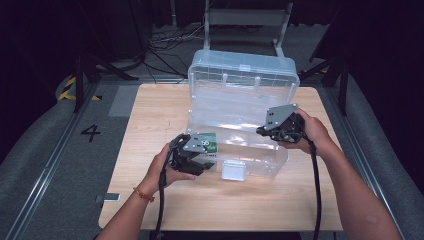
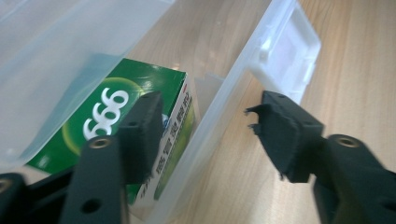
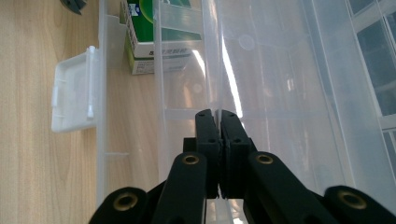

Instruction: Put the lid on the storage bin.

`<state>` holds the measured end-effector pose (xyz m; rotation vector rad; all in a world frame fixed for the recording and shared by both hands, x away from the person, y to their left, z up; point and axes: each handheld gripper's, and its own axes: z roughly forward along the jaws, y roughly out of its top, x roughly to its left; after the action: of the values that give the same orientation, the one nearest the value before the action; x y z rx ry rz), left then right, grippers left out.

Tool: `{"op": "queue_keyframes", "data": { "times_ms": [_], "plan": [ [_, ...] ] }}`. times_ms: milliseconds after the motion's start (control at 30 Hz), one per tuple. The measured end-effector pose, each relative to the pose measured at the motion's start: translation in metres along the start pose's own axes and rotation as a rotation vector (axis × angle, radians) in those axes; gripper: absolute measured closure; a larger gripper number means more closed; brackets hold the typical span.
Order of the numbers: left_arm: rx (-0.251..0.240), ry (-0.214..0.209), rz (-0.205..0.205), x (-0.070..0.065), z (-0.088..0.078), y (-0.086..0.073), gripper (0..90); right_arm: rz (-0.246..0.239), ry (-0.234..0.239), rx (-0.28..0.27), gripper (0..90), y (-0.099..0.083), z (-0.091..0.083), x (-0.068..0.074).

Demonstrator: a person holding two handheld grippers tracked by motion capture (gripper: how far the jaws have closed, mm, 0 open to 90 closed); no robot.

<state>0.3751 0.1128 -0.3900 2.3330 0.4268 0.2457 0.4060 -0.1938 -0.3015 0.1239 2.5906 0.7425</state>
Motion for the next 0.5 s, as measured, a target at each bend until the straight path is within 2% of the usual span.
{"op": "queue_keyframes", "data": {
  "times_ms": [33,133,167,333,400,433,500],
  "plan": [
    [-0.021,0.003,-0.016,0.0,-0.005,-0.001,39.4,0.001,0.005,-0.001,88.6,0.0,0.0,0.0],
    [-0.033,-0.012,-0.036,0.0,-0.014,-0.003,36.3,-0.012,0.004,0.004,88.6,0.0,0.001,0.002],
    [-0.034,0.015,-0.023,-0.002,-0.02,-0.004,35.7,-0.012,0.008,0.008,88.6,0.001,0.001,0.002],
    [-0.04,0.032,-0.022,-0.002,-0.036,-0.003,35.1,-0.017,0.013,0.024,88.2,0.001,0.001,0.006],
    [-0.027,0.052,0.007,0.0,-0.046,0.001,35.0,-0.017,0.013,0.024,88.1,0.001,0.001,0.007],
    [-0.041,0.063,0.006,0.002,-0.054,0.003,35.1,-0.016,0.014,0.024,88.0,0.0,0.001,0.007],
    [-0.095,0.051,-0.022,0.008,-0.067,0.008,35.0,-0.017,0.008,0.026,87.7,0.001,0.0,0.007]
  ]
}}
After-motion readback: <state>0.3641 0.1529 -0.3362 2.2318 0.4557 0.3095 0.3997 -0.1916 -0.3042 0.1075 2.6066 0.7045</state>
